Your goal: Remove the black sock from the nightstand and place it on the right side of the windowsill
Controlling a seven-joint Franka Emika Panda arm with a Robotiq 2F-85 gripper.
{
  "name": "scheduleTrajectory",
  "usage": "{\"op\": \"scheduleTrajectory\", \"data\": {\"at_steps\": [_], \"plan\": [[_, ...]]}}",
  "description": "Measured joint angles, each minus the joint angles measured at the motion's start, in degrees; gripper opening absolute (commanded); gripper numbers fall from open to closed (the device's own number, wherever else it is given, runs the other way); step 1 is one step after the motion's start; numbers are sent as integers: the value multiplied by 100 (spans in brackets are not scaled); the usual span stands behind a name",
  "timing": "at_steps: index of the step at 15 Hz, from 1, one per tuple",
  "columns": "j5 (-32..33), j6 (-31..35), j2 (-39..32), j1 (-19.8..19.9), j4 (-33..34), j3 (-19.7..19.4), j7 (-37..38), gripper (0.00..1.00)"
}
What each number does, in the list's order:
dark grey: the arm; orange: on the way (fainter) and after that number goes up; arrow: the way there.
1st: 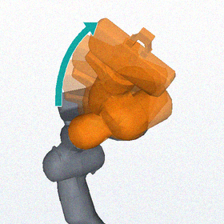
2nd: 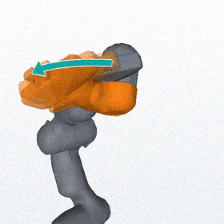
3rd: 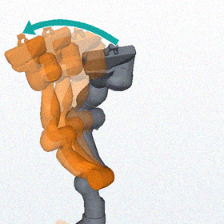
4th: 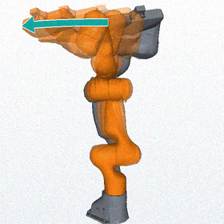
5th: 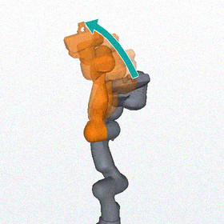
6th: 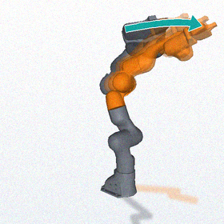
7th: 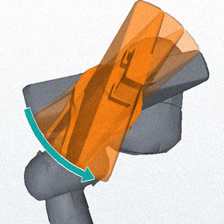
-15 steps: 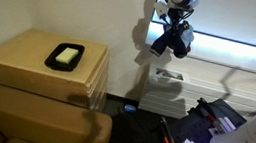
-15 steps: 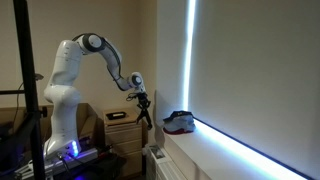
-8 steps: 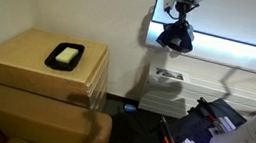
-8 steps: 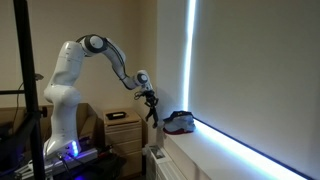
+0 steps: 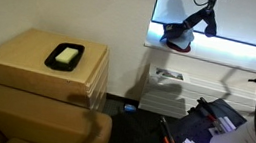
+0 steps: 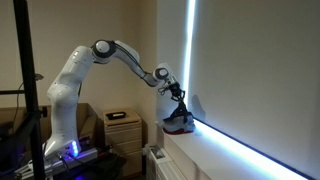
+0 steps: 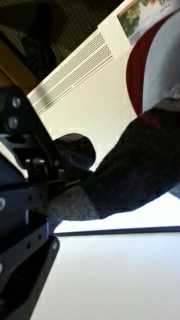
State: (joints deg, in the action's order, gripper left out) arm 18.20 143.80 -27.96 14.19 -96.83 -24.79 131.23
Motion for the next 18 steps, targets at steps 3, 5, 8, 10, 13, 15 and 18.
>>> {"op": "scheduleTrajectory", "data": {"at_steps": [3, 5, 8, 10, 13, 15, 18], "plan": [[-360, -2, -728, 345, 767, -137, 122, 6], [-377, -2, -912, 371, 944, -139, 208, 1], [-352, -115, -1017, 244, 1096, -396, 451, 1], [-348, -441, -1186, 225, 1337, -644, 744, 1], [-364, -1105, -1509, 339, 1736, -775, 863, 1], [-393, -1636, -1744, 458, 2007, -706, 832, 32], [-405, -2322, -2152, 616, 2458, -669, 926, 44]]}}
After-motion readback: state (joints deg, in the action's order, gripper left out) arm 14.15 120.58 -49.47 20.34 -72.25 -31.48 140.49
